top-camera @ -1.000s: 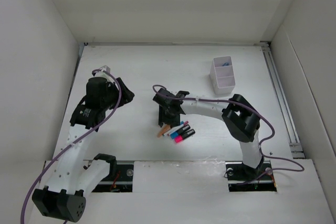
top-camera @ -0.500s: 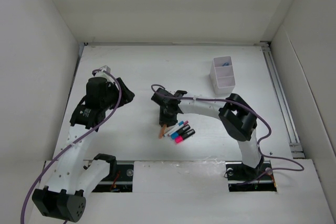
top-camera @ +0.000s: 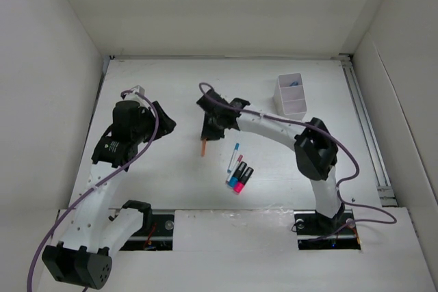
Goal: Sort the stationery into containers
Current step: Pick up the pen from the center of the board, then place the pen in the storage box.
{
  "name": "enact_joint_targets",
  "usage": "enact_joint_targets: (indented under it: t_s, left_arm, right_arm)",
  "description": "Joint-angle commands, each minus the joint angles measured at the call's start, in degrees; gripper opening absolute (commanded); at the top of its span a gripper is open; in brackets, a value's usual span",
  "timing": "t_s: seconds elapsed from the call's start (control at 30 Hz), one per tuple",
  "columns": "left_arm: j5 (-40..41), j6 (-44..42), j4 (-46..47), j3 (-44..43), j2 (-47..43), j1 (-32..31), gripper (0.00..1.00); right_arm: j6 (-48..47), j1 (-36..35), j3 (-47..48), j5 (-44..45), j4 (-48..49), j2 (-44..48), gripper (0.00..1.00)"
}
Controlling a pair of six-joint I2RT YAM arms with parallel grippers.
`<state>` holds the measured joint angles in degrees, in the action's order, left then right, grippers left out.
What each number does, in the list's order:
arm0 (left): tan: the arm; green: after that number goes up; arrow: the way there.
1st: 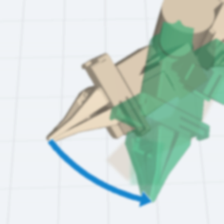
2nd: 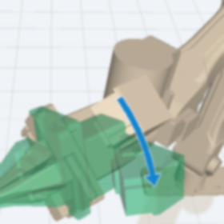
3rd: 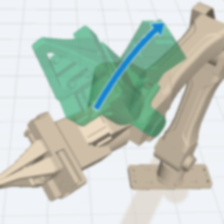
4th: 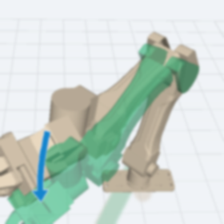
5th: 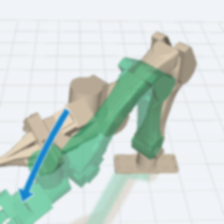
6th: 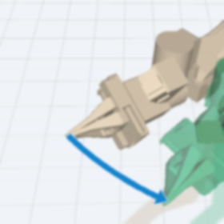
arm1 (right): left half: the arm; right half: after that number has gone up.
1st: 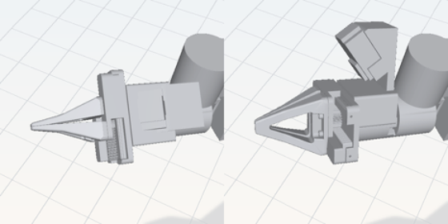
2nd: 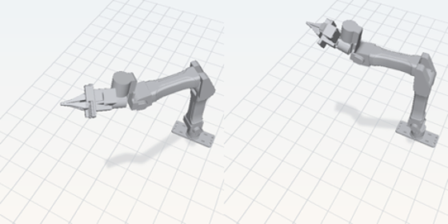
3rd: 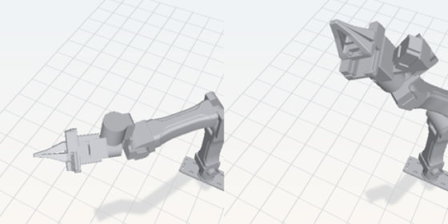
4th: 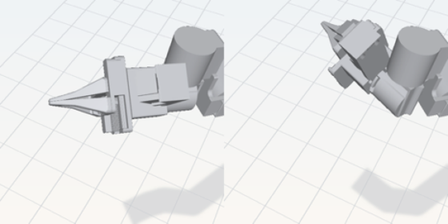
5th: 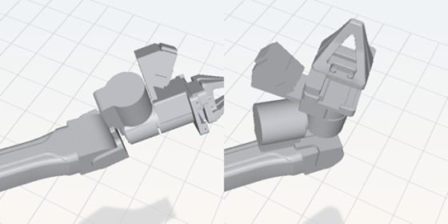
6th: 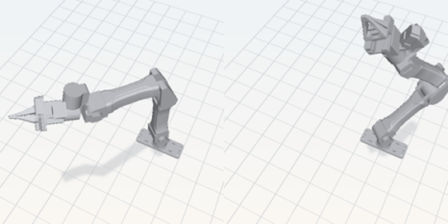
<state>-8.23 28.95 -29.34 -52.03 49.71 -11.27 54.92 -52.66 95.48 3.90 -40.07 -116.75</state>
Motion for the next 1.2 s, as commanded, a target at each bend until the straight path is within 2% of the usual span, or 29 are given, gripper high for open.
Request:
enact_joint_targets:
  t_s: [0.0,0.1,0.23,0.37,0.47,0.6,0.73,0.93,1.17]
  left_arm:
    - [-1.52,-0.74,1.92,-0.09,-0.14,-0.33,0.56]
    - [-2.84,-0.74,2.44,-0.09,0.38,-0.33,0.56]
    - [-4.77,-0.74,4.2,-0.09,0.38,-0.33,0.56]
    - [-6.09,-2.05,6.83,-0.09,2.92,-0.33,0.56]
    - [-6.62,-2.58,8.41,-1.49,5.56,-0.33,0.56]
    - [-7.15,-4.33,10.18,-3.34,8.9,-0.86,0.56]
    - [-8.99,-5.48,12.11,-3.87,10.05,-0.86,0.56]
    - [-9.52,-6.53,12.12,-3.25,10.67,-0.86,0.56]
    - [-10.05,-7.06,11.59,-2.64,10.67,-0.86,0.56]
  right_arm:
    - [-1.39,8.86,7.77,2.33,1.84,2.67,0.02]
    - [-3.93,15.9,10.16,5.66,1.31,5.12,0.0]
    - [-5.95,30.91,14.19,9.79,0.79,6.36,0.0]
    - [-6.58,41.38,17.62,13.14,0.79,6.89,0.0]
    - [-7.1,46.4,20.26,16.56,0.09,4.78,0.0]
    - [-8.33,48.26,25.79,20.7,-1.58,0.92,0.0]
    - [-8.86,48.27,26.95,21.85,-1.59,-1.63,0.0]
    - [-7.72,46.61,21.08,21.32,1.22,0.64,0.0]
    - [-5.44,44.93,18.6,21.32,1.93,0.12,0.0]
